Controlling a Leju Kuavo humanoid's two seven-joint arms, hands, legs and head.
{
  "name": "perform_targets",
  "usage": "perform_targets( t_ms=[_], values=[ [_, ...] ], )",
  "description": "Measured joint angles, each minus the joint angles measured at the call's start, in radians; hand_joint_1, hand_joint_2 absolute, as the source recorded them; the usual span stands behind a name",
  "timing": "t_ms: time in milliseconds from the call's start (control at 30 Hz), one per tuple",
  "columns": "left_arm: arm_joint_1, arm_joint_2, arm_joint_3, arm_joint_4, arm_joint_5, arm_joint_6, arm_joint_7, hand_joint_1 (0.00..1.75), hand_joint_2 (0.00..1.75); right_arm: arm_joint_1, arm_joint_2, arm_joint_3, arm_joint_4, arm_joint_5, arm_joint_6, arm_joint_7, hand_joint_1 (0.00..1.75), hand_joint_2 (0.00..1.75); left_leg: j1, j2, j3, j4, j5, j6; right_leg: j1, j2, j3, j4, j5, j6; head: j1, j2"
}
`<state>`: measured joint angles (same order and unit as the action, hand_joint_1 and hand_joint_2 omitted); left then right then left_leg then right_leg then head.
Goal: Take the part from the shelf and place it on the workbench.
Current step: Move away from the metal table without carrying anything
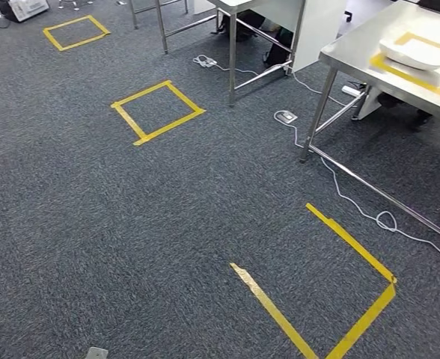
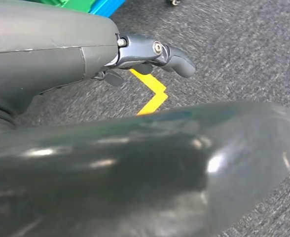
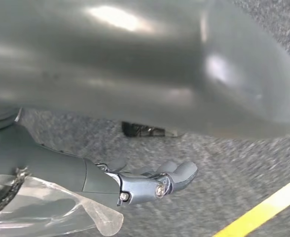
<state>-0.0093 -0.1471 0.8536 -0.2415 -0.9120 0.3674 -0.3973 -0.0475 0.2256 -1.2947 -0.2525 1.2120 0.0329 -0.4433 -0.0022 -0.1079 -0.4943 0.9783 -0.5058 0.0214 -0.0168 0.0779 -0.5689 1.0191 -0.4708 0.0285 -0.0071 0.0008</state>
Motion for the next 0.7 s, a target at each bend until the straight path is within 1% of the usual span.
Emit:
perform_targets(
  t_ms=[33,67,100,133,167,200,233,267,300,333,367,400,433,467,500,533,567,600,633,667,700],
  values=[
    [0.0,0.0,0.002,0.0,0.0,0.0,0.0,0.0,0.0,0.0,0.001,0.002,-0.002,-0.001,0.0,0.0,0.0,0.0,0.001,-0.011,-0.003,0.002,-0.003,-0.006,-0.001,0.013,0.012,-0.018,-0.005,-0.002,0.0,0.0],
    [0.0,0.0,0.004,0.0,-0.001,0.0,0.0,0.0,0.0,0.0,0.002,0.003,-0.004,-0.001,0.001,0.0,0.0,0.0,0.003,-0.023,-0.006,0.003,-0.005,-0.012,0.001,0.01,0.019,-0.025,-0.013,-0.006,-0.001,0.0],
    [0.001,0.0,0.005,0.0,-0.001,0.0,0.0,0.0,0.0,0.0,0.004,0.004,-0.005,-0.002,0.002,0.0,0.0,0.0,0.007,-0.031,-0.007,0.003,-0.008,-0.018,0.001,-0.002,0.025,-0.028,-0.017,-0.011,0.0,0.0],
    [0.003,0.001,0.006,0.0,-0.001,0.0,0.0,0.0,0.0,0.0,0.006,0.005,-0.007,-0.002,0.002,0.0,0.0,0.0,0.008,-0.02,-0.009,0.01,-0.013,-0.025,0.002,-0.014,0.032,-0.033,-0.02,-0.017,-0.002,0.0],
    [0.002,0.001,0.006,0.0,-0.001,0.0,0.0,0.0,0.0,0.001,0.007,0.006,-0.008,-0.002,0.003,-0.001,0.0,0.0,0.008,0.005,-0.019,0.032,-0.024,-0.03,0.002,-0.028,0.041,-0.04,-0.023,-0.023,-0.005,0.0],
    [0.0,0.001,0.006,0.0,-0.002,0.001,0.0,0.0,0.0,0.002,0.009,0.006,-0.01,-0.003,0.003,-0.001,0.0,0.0,0.007,0.037,-0.041,0.076,-0.042,-0.034,0.001,-0.044,0.052,-0.046,-0.028,-0.029,-0.008,0.0],
    [-0.001,0.0,0.006,0.0,-0.002,0.001,-0.001,0.0,0.0,0.004,0.009,0.006,-0.012,-0.003,0.003,-0.001,0.0,0.0,0.007,0.071,-0.079,0.141,-0.064,-0.037,0.003,-0.062,0.063,-0.048,-0.036,-0.034,-0.011,0.0],
    [-0.003,0.0,0.007,0.0,-0.002,0.001,-0.001,0.0,0.0,0.007,0.01,0.006,-0.013,-0.003,0.004,-0.001,0.0,0.0,0.008,0.089,-0.124,0.212,-0.086,-0.04,0.005,-0.08,0.074,-0.049,-0.044,-0.037,-0.013,0.0],
    [-0.002,-0.001,0.007,0.0,-0.002,0.0,-0.002,0.0,0.0,0.01,0.01,0.006,-0.014,-0.003,0.005,-0.001,0.0,0.0,0.009,0.096,-0.164,0.271,-0.096,-0.042,0.006,-0.097,0.085,-0.049,-0.053,-0.037,-0.013,0.0],
    [0.0,-0.001,0.008,0.0,-0.002,0.0,-0.004,0.0,0.0,0.011,0.01,0.006,-0.014,-0.004,0.006,-0.001,0.0,0.0,0.011,0.099,-0.19,0.3,-0.087,-0.044,0.006,-0.112,0.098,-0.048,-0.063,-0.036,-0.013,0.0],
    [0.002,-0.001,0.009,0.0,-0.003,0.0,-0.006,0.0,0.0,0.012,0.011,0.006,-0.016,-0.005,0.007,-0.001,0.0,0.0,0.011,0.102,-0.196,0.291,-0.057,-0.044,0.006,-0.125,0.112,-0.048,-0.074,-0.034,-0.013,0.0],
    [0.004,-0.001,0.01,0.0,-0.005,0.0,-0.009,0.0,0.0,0.012,0.012,0.006,-0.017,-0.006,0.009,-0.001,0.0,0.0,0.012,0.11,-0.186,0.246,-0.01,-0.043,0.006,-0.137,0.128,-0.048,-0.086,-0.031,-0.013,0.0],
    [0.005,-0.001,0.012,0.0,-0.008,0.0,-0.012,0.0,0.0,0.013,0.014,0.006,-0.019,-0.008,0.01,-0.002,0.0,0.0,0.01,0.131,-0.167,0.189,0.035,-0.04,0.007,-0.149,0.141,-0.048,-0.099,-0.027,-0.013,0.0],
    [0.005,-0.001,0.013,0.0,-0.011,0.0,-0.015,0.0,0.0,0.013,0.015,0.007,-0.021,-0.008,0.012,-0.002,0.0,0.0,0.004,0.159,-0.15,0.137,0.066,-0.034,0.01,-0.159,0.151,-0.047,-0.112,-0.022,-0.013,0.0],
    [0.003,-0.001,0.014,0.001,-0.014,0.0,-0.016,0.0,0.0,0.014,0.016,0.007,-0.024,-0.009,0.013,-0.003,0.0,0.0,-0.001,0.183,-0.136,0.099,0.076,-0.025,0.014,-0.17,0.156,-0.047,-0.122,-0.017,-0.012,0.0],
    [0.001,-0.001,0.014,0.001,-0.016,0.0,-0.017,0.0,0.0,0.014,0.017,0.007,-0.027,-0.009,0.014,-0.003,0.0,0.0,-0.007,0.198,-0.131,0.082,0.07,-0.017,0.018,-0.181,0.158,-0.047,-0.131,-0.013,-0.011,0.0],
    [0.0,-0.001,0.014,0.002,-0.018,0.001,-0.017,0.0,0.0,0.013,0.018,0.008,-0.029,-0.01,0.016,-0.004,0.0,0.0,-0.01,0.196,-0.131,0.075,0.06,-0.009,0.022,-0.194,0.161,-0.05,-0.136,-0.008,-0.01,0.0],
    [-0.001,-0.001,0.015,0.002,-0.02,0.001,-0.018,0.0,0.0,0.011,0.019,0.009,-0.032,-0.011,0.018,-0.004,0.0,0.0,-0.009,0.182,-0.13,0.07,0.053,-0.002,0.023,-0.207,0.169,-0.054,-0.14,-0.004,-0.009,0.0],
    [0.001,-0.002,0.016,0.002,-0.021,0.002,-0.019,0.0,0.0,0.009,0.02,0.011,-0.035,-0.012,0.019,-0.004,0.0,0.0,-0.007,0.168,-0.128,0.067,0.051,0.003,0.022,-0.204,0.175,-0.055,-0.147,0.001,-0.009,0.0],
    [0.001,-0.002,0.018,0.002,-0.022,0.002,-0.019,0.0,0.0,0.007,0.021,0.013,-0.038,-0.013,0.021,-0.005,0.0,0.0,-0.004,0.155,-0.125,0.063,0.05,0.008,0.021,-0.185,0.174,-0.042,-0.159,0.006,-0.008,0.0],
    [0.0,-0.002,0.02,0.002,-0.023,0.002,-0.02,0.0,0.0,0.006,0.022,0.015,-0.042,-0.014,0.023,-0.006,0.0,0.0,-0.002,0.141,-0.121,0.06,0.048,0.013,0.02,-0.156,0.159,-0.007,-0.18,0.009,-0.006,0.0]
  ],
)
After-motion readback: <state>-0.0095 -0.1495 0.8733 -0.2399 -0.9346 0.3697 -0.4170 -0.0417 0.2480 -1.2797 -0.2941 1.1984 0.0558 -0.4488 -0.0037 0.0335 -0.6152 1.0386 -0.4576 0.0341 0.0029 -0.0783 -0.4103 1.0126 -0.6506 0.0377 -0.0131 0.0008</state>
